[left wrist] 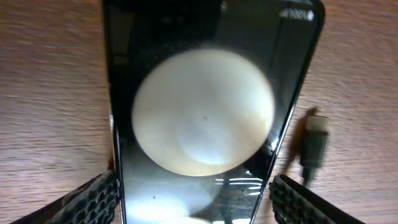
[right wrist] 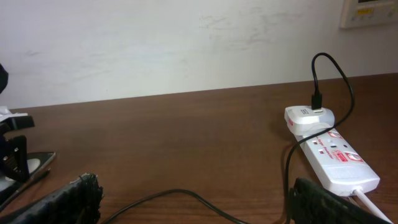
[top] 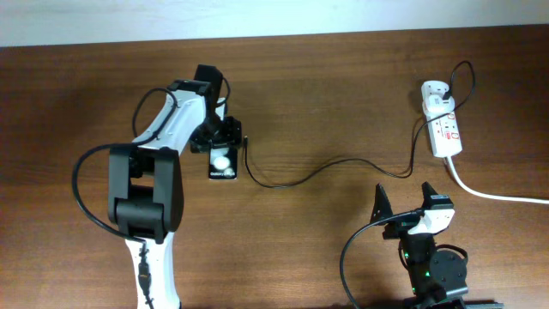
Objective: Plug charger to phone and switch on socket
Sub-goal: 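Lift the phone with the left gripper and carry it toward the cable end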
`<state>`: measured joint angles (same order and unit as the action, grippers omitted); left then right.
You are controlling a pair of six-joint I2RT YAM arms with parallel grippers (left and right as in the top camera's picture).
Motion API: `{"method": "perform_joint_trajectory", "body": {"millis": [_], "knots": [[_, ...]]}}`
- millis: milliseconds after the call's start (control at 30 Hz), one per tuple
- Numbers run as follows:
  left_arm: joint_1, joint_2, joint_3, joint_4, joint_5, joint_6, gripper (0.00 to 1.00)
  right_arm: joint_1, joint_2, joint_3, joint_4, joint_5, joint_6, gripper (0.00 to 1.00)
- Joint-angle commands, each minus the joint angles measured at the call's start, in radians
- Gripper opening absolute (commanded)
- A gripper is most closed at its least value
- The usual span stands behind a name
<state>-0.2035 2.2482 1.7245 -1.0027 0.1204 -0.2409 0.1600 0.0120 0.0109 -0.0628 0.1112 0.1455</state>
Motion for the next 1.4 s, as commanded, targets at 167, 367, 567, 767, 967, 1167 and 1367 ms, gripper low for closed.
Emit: {"method": "perform_joint_trajectory", "body": {"millis": [167,367,567,767,967,1167,1367], "knots": [[-0.013,0.043,-0.011,0.032,-0.005,-0.026,0.89,-0.003,-0.008,-0.005,-0.008,0.002,-0.007,0.99],[-0.013,0.044,-0.055,0.033,-0.028,0.033,0.91,-0.003,-0.008,-0.005,-0.008,0.002,-0.007,0.99],[-0.012,0.044,-0.092,0.042,-0.064,0.051,0.91,-0.003,-0.008,-0.005,-0.008,0.002,-0.007,0.99],[-0.011,0.045,-0.165,0.101,-0.064,0.102,0.91,-0.003,-0.008,-0.005,-0.008,0.002,-0.006,0.99],[-0.019,0.045,-0.229,0.165,-0.031,0.142,0.88,-0.003,-0.008,-0.005,-0.008,0.002,-0.007,0.99],[-0.024,0.045,-0.252,0.179,-0.031,0.141,0.88,-0.003,-0.008,-0.005,-0.008,0.002,-0.007,0.99],[-0.037,0.045,-0.252,0.172,-0.031,0.122,0.88,-0.003,-0.008,-0.005,-0.008,0.002,-0.007,0.99]]}}
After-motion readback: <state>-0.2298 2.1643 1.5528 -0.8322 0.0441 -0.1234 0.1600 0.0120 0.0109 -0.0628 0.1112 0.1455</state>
